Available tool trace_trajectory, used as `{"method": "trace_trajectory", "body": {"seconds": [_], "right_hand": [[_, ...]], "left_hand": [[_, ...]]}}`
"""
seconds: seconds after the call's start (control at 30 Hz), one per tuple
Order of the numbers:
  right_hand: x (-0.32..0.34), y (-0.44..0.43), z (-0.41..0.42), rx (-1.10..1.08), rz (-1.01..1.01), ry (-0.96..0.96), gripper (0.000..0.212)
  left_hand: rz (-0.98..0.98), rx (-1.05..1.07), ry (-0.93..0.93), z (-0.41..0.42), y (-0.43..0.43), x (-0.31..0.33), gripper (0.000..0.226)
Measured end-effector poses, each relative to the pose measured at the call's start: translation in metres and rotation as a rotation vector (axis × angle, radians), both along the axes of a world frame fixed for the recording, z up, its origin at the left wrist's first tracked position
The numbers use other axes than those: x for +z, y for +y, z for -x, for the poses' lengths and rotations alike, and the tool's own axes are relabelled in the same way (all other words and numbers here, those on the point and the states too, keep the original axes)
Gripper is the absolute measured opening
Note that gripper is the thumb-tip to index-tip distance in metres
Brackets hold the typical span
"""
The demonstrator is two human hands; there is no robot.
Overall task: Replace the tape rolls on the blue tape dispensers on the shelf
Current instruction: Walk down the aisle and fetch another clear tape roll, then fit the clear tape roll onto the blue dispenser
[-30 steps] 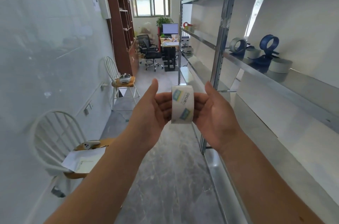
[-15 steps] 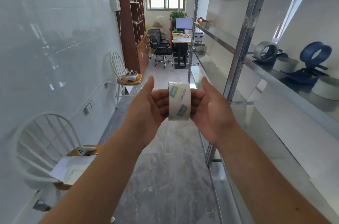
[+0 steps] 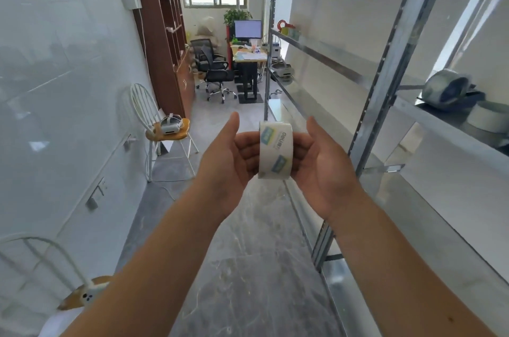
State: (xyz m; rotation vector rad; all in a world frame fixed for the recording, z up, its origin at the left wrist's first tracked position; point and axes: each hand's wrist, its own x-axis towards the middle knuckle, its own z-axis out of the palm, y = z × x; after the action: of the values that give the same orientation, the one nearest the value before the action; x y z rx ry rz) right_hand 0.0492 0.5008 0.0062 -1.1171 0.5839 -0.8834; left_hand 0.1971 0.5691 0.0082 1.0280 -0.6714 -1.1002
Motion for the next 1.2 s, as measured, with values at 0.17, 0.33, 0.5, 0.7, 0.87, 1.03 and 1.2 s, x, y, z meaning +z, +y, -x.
{"method": "trace_trajectory", "body": {"seconds": [0.17, 0.33, 0.5, 0.7, 0.87, 1.03, 1.2], "right_hand": [[0.008, -0.044, -0.011, -0.122, 0.035, 0.007, 0.067], [0.016, -0.076, 0.012, -0.288, 0.040, 0.000, 0.064], [0.022, -0.088, 0.061, -0.481, 0.086, 0.007, 0.060], [0.028, -0.093, 0.137, -0.709, 0.106, -0.025, 0.061], [0.031, -0.103, 0.185, -0.822, 0.127, -0.049, 0.061], [0.026, -0.113, 0.222, -0.951, 0.199, -0.051, 0.037], [0.019, -0.119, 0.247, -1.121, 0.190, -0.044, 0.035]], "left_hand": [[0.022, -0.141, -0.015, -0.023, -0.062, 0.009, 0.075], [0.040, -0.295, 0.015, -0.006, -0.121, 0.015, 0.072], [0.051, -0.517, 0.052, 0.044, -0.175, 0.020, 0.073], [0.089, -0.751, 0.015, 0.129, -0.223, 0.028, 0.069], [0.099, -0.849, -0.057, 0.186, -0.247, 0.038, 0.062], [0.132, -0.919, -0.091, 0.224, -0.262, 0.041, 0.058], [0.125, -1.001, -0.132, 0.260, -0.274, 0.042, 0.045]]}}
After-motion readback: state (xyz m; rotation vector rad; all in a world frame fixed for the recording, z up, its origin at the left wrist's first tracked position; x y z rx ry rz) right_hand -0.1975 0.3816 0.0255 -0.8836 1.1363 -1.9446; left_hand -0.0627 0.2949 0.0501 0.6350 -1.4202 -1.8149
